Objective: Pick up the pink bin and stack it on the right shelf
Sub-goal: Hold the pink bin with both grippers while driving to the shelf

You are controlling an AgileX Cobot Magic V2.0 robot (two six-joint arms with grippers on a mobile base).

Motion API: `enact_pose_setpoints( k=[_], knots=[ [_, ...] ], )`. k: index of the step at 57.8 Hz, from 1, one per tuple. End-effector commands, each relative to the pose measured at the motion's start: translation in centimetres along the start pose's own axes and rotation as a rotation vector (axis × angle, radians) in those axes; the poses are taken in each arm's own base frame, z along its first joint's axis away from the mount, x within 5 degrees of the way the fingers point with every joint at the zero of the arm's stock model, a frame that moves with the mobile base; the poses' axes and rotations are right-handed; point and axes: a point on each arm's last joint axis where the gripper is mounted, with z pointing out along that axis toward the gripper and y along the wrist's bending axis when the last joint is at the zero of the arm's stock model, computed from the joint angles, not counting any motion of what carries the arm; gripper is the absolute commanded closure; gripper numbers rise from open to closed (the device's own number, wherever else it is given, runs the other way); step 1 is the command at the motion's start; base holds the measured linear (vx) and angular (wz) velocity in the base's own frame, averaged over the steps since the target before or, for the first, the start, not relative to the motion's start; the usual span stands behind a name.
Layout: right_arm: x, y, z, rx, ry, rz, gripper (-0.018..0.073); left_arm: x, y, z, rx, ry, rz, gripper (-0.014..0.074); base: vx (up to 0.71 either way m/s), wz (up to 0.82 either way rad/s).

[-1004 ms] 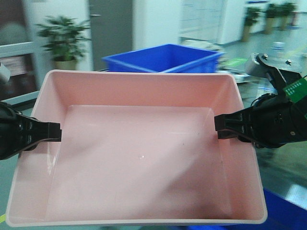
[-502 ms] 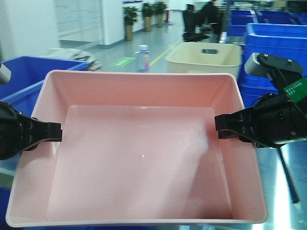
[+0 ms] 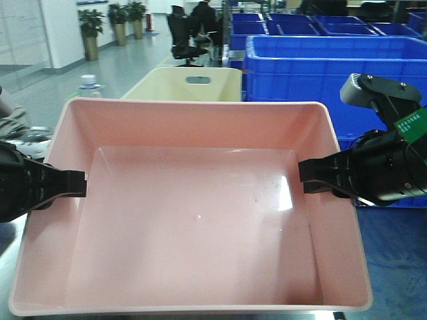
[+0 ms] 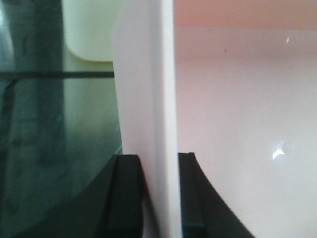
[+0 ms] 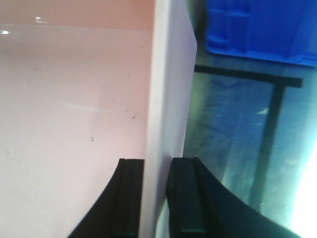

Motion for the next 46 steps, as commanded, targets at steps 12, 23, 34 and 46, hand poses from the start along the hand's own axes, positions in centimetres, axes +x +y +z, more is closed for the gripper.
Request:
enact_pose_setpoints(
  k=[12, 23, 34, 46],
  knots=[
    [-1.64, -0.37, -2.17, 0.045, -0.150, -0.044, 0.0571, -1.92, -0.26, -2.25, -0.001, -0.165, 0.020, 0.0598, 0.23, -0.28],
    [-1.64, -0.37, -2.17, 0.045, -0.150, -0.044, 0.0571, -1.92, -0.24, -2.17, -0.001, -0.163, 0.020, 0.0598, 0.14, -0.09],
    [-1.64, -0.37, -2.17, 0.045, -0.150, -0.044, 0.0571, -1.92, -0.24, -2.17, -0.001, -0.163, 0.020, 0.0598, 0.08, -0.02],
    [-1.63, -0.38, -2.17, 0.045, -0.149, -0.044, 0.0571, -1.92, -0.24, -2.17, -0.001, -0.163, 0.020, 0.0598, 0.05, -0.04]
  ],
)
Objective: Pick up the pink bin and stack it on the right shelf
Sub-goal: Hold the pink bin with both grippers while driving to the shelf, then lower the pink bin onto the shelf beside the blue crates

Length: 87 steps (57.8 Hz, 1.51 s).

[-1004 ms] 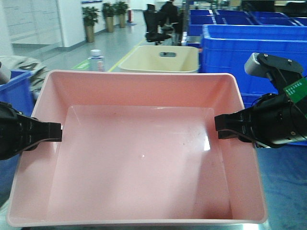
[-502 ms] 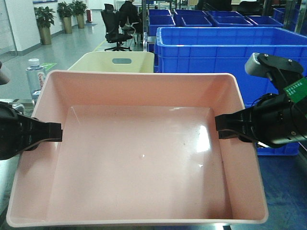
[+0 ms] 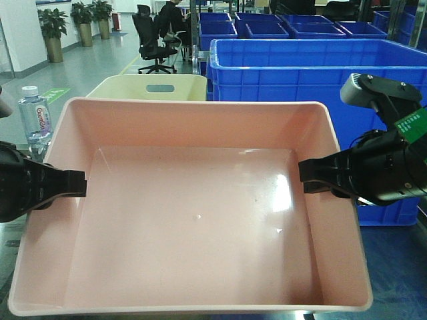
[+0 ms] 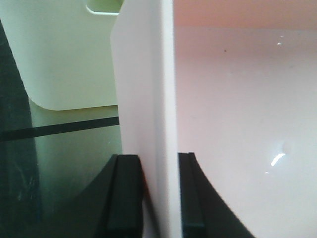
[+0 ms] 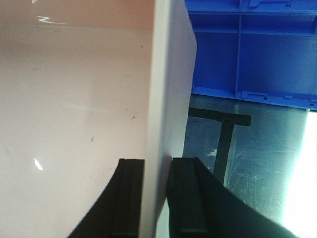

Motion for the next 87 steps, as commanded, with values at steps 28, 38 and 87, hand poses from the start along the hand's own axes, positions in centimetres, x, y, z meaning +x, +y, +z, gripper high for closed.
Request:
enact_pose_setpoints(
  k=[28, 38, 87],
  knots=[
    [-1.6, -0.3, 0.0, -0.003, -0.104, -0.001, 0.0569, -1.4, 0.3, -0.1, -0.027, -0.080, 0.025, 0.0598, 0.00, -0.01],
    [-0.6, -1.1, 4.6, -0.005, 0.039, 0.035, 0.0567, -0.2, 1.2, 3.8, -0.065, 0.084, 0.021, 0.0597, 0.00, 0.00],
    [1.8, -2.3, 10.7, -0.006, 0.270, 0.066, 0.0053, 2.4, 2.7, 9.7, -0.102, 0.325, -0.011, 0.0109, 0.00, 0.00]
  ],
)
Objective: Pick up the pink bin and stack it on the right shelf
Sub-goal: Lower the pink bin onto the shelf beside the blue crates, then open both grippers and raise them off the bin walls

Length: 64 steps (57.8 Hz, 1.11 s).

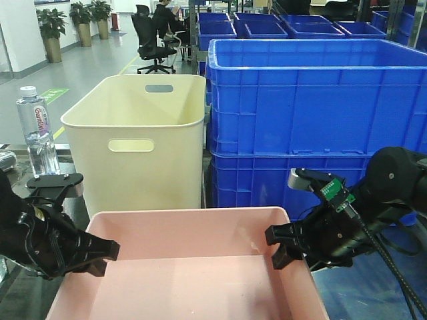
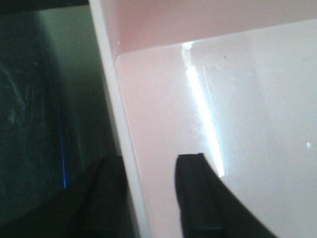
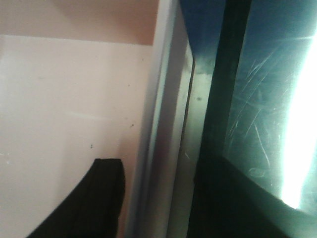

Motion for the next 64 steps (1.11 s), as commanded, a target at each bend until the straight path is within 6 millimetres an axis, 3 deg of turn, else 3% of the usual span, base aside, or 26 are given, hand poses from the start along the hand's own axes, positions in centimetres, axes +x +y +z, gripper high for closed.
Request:
enact_pose_setpoints(
  k=[1, 7, 13, 21, 28, 32, 39, 49, 64],
  knots=[
    [-1.2, 0.7, -3.5, -0.012, -0.175, -0.049, 0.0047, -1.4, -0.5, -2.3, 0.028, -0.141, -0.001, 0.0101, 0.00, 0.00],
    [-1.2, 0.9, -5.4, 0.003, -0.245, -0.110, 0.0038, -1.7, -0.7, -3.1, 0.031, -0.188, 0.007, 0.0072, 0.00, 0.00],
    [-1.0, 1.4, -8.5, 0.018, -0.354, -0.149, 0.0078, -2.1, -1.0, -5.6, 0.046, -0.314, 0.015, 0.0083, 0.00, 0.00],
    [0.2, 2.2, -14.1, 0.050, -0.550, -0.201, 0.0241, -1.7, -1.4, -10.4, 0.074, -0.538, 0.028, 0.0148, 0.00, 0.00],
    [1.3, 2.4, -16.9, 0.074, -0.668, -0.231, 0.0448, 0.3, -1.1, -12.9, 0.067, -0.711, 0.069, 0.0281, 0.00, 0.00],
    [1.9, 2.4, -17.6, 0.077, -0.713, -0.237, 0.0567, 1.8, -0.8, -13.9, 0.060, -0.809, 0.091, 0.0394, 0.00, 0.00],
    [2.7, 2.4, -17.8, 0.075, -0.720, -0.235, 0.0573, 4.1, -0.5, -15.4, 0.064, -0.907, 0.098, 0.0605, 0.00, 0.00],
    [3.0, 2.3, -17.6, 0.075, -0.680, -0.232, 0.0572, 6.1, -0.3, -16.6, 0.070, -0.931, 0.102, 0.0606, 0.00, 0.00],
    [3.0, 2.3, -17.6, 0.075, -0.677, -0.232, 0.0572, 6.1, -0.3, -16.6, 0.070, -0.925, 0.102, 0.0606, 0.00, 0.00]
  ],
)
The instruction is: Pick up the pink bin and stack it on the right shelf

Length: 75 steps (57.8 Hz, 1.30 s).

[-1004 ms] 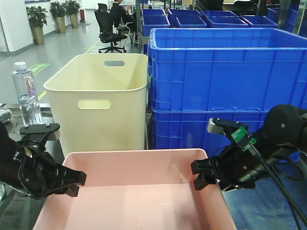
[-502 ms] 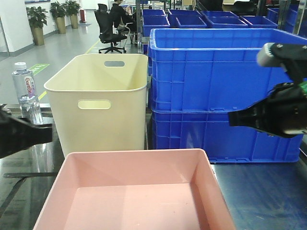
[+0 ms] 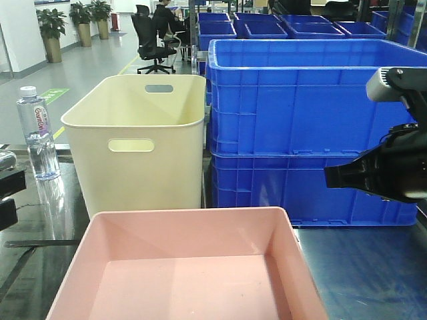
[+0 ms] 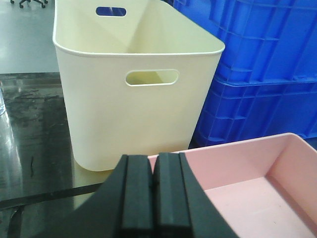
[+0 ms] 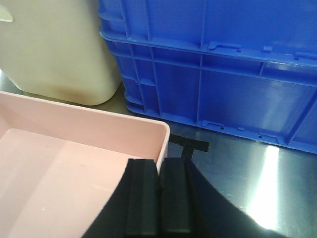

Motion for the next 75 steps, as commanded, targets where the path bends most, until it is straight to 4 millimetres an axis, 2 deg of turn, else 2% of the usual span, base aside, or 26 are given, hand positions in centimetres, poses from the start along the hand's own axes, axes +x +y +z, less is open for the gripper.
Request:
enact_pose_setpoints(
  k=[1, 9, 16, 22, 30, 31, 38, 44, 49, 60, 75],
  knots=[
    [-1.4, 0.0, -1.7, 0.010, -0.121, -0.010, 0.0572, -1.7, -0.2, -0.7, 0.006, -0.115, -0.001, 0.0606, 0.00, 0.00],
    [-1.4, 0.0, -1.7, 0.008, -0.119, -0.009, 0.0572, -1.2, -0.1, -0.6, 0.002, -0.103, 0.002, 0.0606, 0.00, 0.00],
    [-1.4, 0.0, -1.7, 0.008, -0.118, -0.009, 0.0572, 1.1, 0.5, -2.0, -0.024, -0.132, 0.038, 0.0604, 0.00, 0.00],
    [-1.4, 0.0, -1.7, 0.008, -0.118, -0.009, 0.0572, 4.7, 1.7, -4.5, -0.085, -0.194, 0.039, 0.0604, 0.00, 0.00],
    [-1.4, 0.0, -1.7, 0.008, -0.118, -0.008, 0.0572, 11.5, 3.3, -7.4, -0.189, -0.235, -0.013, 0.0604, 0.00, 0.00],
    [-1.4, 0.0, -1.7, 0.008, -0.118, -0.008, 0.0572, 16.6, 3.9, -8.9, -0.258, -0.258, 0.003, 0.0604, 0.00, 0.00],
    [-1.4, 0.0, -1.7, 0.008, -0.118, -0.008, 0.0572, 19.9, 4.3, -9.3, -0.299, -0.294, 0.031, 0.0604, 0.00, 0.00],
    [-1.4, 0.0, -1.7, 0.008, -0.118, -0.008, 0.0572, 21.8, 4.6, -9.1, -0.310, -0.305, 0.029, 0.0604, 0.00, 0.00],
    [-1.4, 0.0, -1.7, 0.008, -0.116, -0.008, 0.0572, 23.3, 4.9, -8.4, -0.315, -0.213, 0.014, 0.0604, 0.00, 0.00],
    [-1.4, 0.0, -1.7, 0.008, -0.116, -0.008, 0.0572, 24.2, 4.9, -8.4, -0.319, -0.094, -0.005, 0.0604, 0.00, 0.00],
    [-1.4, 0.0, -1.7, 0.008, -0.116, -0.008, 0.0572, 24.5, 5.0, -8.4, -0.320, -0.057, -0.011, 0.0604, 0.00, 0.00]
  ],
)
